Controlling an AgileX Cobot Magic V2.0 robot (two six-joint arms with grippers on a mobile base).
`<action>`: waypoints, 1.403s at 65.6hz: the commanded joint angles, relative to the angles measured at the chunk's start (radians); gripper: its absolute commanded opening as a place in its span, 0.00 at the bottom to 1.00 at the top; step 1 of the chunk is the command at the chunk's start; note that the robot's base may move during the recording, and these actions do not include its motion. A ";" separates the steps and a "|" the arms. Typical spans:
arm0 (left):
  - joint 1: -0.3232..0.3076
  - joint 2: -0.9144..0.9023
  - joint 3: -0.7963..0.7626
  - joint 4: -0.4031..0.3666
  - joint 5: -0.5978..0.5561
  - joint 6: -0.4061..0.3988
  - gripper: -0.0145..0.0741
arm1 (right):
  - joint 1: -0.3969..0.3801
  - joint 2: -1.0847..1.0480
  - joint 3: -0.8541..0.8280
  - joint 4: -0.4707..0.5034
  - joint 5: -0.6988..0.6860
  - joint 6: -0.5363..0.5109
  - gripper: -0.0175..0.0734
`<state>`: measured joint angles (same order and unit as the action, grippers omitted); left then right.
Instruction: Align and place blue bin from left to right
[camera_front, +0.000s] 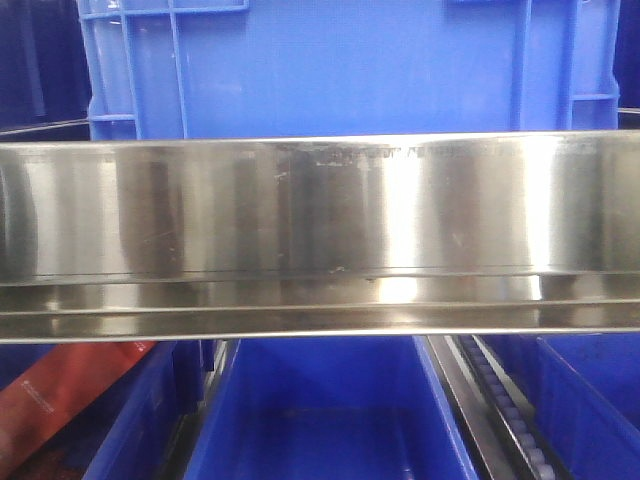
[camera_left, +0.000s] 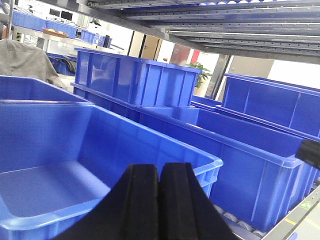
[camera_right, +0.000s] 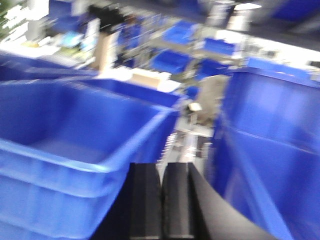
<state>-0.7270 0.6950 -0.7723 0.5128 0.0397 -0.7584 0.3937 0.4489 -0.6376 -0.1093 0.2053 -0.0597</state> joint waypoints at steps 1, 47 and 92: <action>-0.007 -0.003 0.001 0.005 -0.021 -0.002 0.04 | -0.071 -0.056 0.080 0.045 -0.081 -0.014 0.11; -0.007 -0.003 0.001 0.005 -0.021 -0.002 0.04 | -0.236 -0.289 0.552 0.117 -0.259 -0.014 0.11; -0.007 -0.003 0.001 0.005 -0.029 -0.002 0.04 | -0.212 -0.449 0.638 0.121 -0.182 -0.012 0.11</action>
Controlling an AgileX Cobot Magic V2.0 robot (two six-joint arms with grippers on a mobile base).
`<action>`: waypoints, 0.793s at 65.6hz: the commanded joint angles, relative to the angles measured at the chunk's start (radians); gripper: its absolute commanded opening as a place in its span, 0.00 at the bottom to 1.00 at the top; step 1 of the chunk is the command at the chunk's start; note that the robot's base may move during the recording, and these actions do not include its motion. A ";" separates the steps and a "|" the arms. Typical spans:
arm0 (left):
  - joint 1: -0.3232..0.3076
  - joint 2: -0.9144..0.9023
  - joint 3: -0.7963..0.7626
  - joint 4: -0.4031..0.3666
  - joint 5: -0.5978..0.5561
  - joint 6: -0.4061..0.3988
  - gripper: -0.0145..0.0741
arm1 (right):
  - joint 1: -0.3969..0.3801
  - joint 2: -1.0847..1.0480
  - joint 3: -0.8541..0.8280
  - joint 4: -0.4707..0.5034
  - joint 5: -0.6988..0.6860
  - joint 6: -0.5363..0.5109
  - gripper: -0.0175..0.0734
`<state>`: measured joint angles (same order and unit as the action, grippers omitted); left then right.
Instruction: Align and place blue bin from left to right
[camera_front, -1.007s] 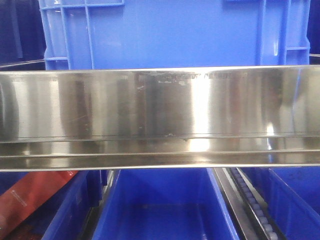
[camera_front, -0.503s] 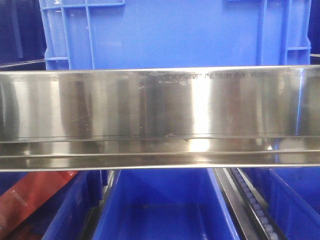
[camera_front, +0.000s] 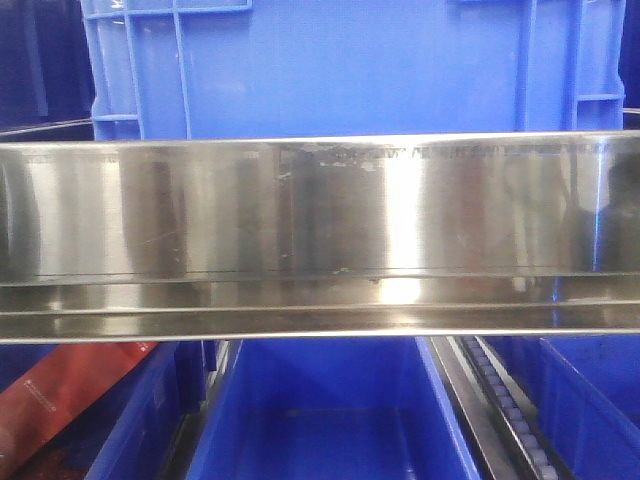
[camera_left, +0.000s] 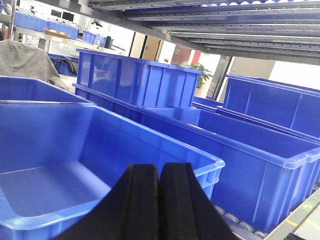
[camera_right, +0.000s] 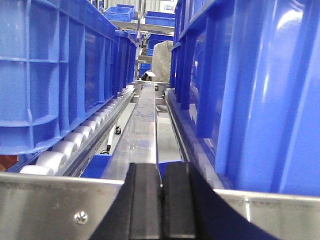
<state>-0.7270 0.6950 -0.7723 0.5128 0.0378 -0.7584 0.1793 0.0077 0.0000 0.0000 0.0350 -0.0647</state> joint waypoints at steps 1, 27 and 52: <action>-0.007 -0.003 0.001 0.005 -0.027 -0.002 0.04 | 0.002 -0.008 0.000 0.011 -0.012 -0.007 0.11; -0.007 -0.003 0.001 0.005 -0.027 -0.002 0.04 | 0.002 -0.008 0.000 0.011 -0.012 -0.007 0.11; -0.005 -0.003 0.001 0.116 0.103 0.001 0.04 | 0.002 -0.008 0.000 0.011 -0.012 -0.007 0.11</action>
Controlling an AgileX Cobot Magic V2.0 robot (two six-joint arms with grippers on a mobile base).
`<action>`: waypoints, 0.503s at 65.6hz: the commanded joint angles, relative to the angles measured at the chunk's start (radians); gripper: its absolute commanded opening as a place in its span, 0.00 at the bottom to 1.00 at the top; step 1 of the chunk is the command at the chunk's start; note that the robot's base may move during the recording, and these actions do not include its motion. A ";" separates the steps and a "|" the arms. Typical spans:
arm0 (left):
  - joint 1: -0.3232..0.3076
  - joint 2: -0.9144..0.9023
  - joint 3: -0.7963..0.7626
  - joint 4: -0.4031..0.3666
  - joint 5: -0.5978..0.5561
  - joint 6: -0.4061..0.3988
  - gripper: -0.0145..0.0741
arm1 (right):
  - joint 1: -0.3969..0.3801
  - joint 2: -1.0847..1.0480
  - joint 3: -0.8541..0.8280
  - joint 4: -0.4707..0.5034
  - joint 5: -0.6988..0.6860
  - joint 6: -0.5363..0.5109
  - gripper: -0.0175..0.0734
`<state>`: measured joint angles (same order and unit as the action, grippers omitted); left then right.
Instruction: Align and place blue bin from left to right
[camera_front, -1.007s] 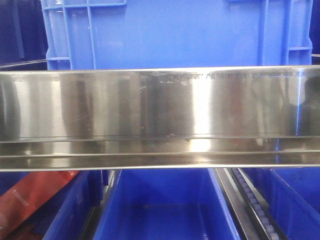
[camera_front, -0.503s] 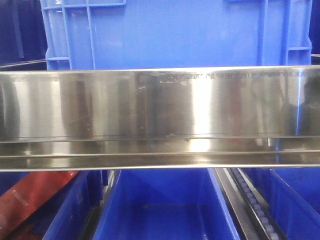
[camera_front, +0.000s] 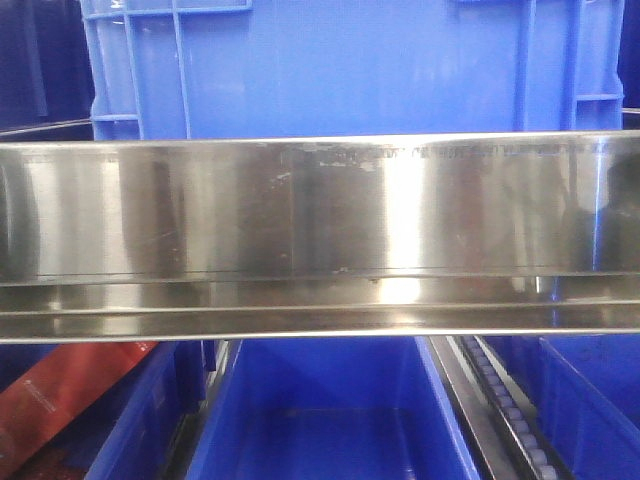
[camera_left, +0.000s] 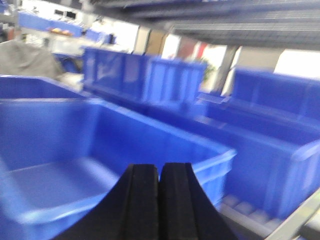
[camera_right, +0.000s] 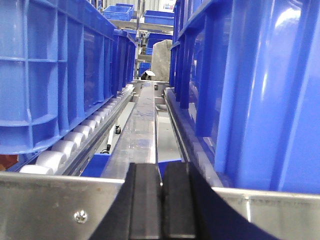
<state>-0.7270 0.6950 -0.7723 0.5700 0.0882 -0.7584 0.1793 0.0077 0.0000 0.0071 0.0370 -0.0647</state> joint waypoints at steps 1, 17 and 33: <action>-0.005 -0.003 0.001 0.061 0.065 0.001 0.04 | 0.002 -0.008 0.000 0.004 -0.014 -0.007 0.11; 0.007 -0.024 0.067 -0.066 0.144 0.001 0.04 | 0.002 -0.008 0.000 0.004 -0.014 -0.007 0.11; 0.279 -0.199 0.229 -0.345 0.094 0.444 0.04 | 0.002 -0.008 0.000 0.004 -0.014 -0.007 0.11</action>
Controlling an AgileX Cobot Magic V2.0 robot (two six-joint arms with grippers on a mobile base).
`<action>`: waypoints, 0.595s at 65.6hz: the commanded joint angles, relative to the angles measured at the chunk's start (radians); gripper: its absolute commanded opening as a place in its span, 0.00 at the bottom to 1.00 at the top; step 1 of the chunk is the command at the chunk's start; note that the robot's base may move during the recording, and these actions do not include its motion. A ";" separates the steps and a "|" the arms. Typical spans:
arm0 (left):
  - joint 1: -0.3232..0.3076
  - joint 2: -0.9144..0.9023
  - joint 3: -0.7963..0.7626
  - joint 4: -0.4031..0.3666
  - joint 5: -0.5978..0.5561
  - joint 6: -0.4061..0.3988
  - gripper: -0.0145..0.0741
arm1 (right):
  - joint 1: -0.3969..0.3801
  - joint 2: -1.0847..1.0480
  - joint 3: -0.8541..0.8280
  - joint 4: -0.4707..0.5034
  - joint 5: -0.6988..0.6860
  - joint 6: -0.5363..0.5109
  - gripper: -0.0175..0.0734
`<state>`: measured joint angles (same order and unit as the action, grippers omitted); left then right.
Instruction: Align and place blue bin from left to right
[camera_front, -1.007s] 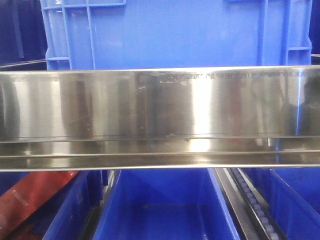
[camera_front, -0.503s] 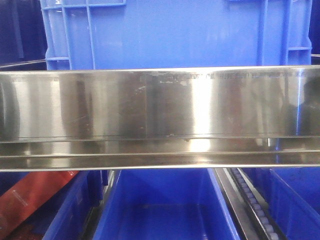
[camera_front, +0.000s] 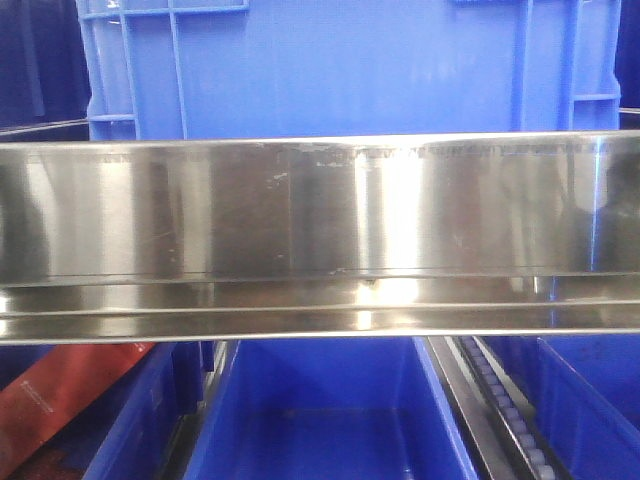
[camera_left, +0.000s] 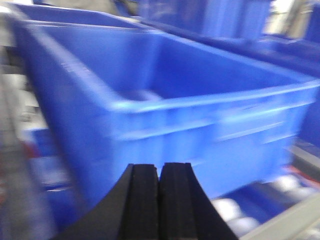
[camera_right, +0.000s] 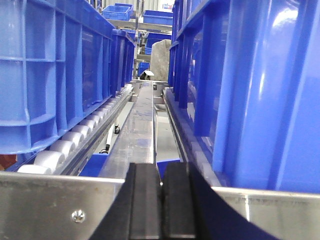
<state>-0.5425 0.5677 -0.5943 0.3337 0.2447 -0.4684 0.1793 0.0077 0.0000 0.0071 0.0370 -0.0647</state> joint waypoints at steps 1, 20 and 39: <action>0.116 -0.084 0.069 -0.131 -0.073 0.182 0.04 | 0.002 -0.008 0.000 0.004 -0.014 -0.007 0.11; 0.470 -0.325 0.267 -0.289 -0.150 0.374 0.04 | 0.002 -0.008 0.000 0.004 -0.014 -0.007 0.11; 0.557 -0.490 0.426 -0.315 -0.229 0.419 0.04 | 0.002 -0.008 0.000 0.004 -0.014 -0.007 0.11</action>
<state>0.0109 0.1079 -0.2115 0.0296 0.0773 -0.0588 0.1793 0.0077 0.0000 0.0071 0.0370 -0.0647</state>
